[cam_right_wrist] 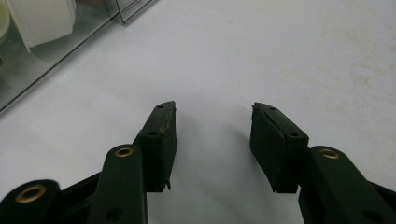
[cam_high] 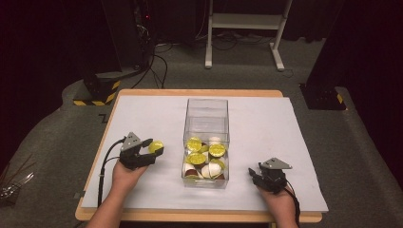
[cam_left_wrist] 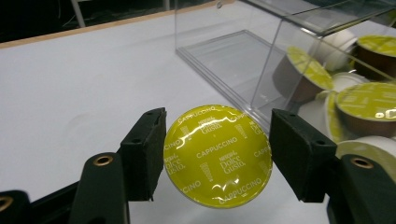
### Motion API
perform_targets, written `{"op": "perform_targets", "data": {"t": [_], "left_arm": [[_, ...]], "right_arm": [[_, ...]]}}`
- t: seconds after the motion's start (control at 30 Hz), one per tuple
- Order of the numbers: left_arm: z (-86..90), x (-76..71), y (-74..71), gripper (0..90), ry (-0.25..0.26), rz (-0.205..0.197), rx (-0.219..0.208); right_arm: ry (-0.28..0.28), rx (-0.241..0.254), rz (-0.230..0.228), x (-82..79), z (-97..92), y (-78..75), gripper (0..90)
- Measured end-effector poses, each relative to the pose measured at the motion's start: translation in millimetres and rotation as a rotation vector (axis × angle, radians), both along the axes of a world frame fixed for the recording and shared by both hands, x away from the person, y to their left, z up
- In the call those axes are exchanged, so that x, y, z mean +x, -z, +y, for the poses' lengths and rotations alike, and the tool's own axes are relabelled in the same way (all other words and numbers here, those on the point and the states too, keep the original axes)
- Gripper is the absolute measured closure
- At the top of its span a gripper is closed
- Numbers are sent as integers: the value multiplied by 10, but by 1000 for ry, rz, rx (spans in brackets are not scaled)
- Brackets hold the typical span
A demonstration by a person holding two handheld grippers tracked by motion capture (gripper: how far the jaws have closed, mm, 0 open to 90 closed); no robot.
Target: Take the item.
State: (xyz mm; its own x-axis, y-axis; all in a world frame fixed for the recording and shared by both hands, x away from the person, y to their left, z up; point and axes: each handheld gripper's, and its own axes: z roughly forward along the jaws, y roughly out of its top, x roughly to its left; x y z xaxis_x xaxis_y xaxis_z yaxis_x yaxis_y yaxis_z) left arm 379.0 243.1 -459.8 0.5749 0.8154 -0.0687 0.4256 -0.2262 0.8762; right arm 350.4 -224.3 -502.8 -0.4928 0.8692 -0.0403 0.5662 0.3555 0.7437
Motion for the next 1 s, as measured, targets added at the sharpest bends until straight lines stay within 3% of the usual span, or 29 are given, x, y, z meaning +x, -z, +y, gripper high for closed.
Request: {"op": "perform_targets", "data": {"t": [0.2,0.63,0.77,0.83,1.0], "left_arm": [[-4,103,32,382,-29,10,39],[28,324,23,382,-65,35,67],[63,401,68,382,-91,52,53],[74,459,126,382,-109,67,81],[77,509,182,382,-127,80,95]], "right_arm": [[0,-1,-1,-2,1,0,509],[-3,2,1,4,-5,0,510],[-3,4,2,2,-4,0,510],[-3,3,3,2,-4,0,510],[-3,3,3,2,-4,0,510]]}}
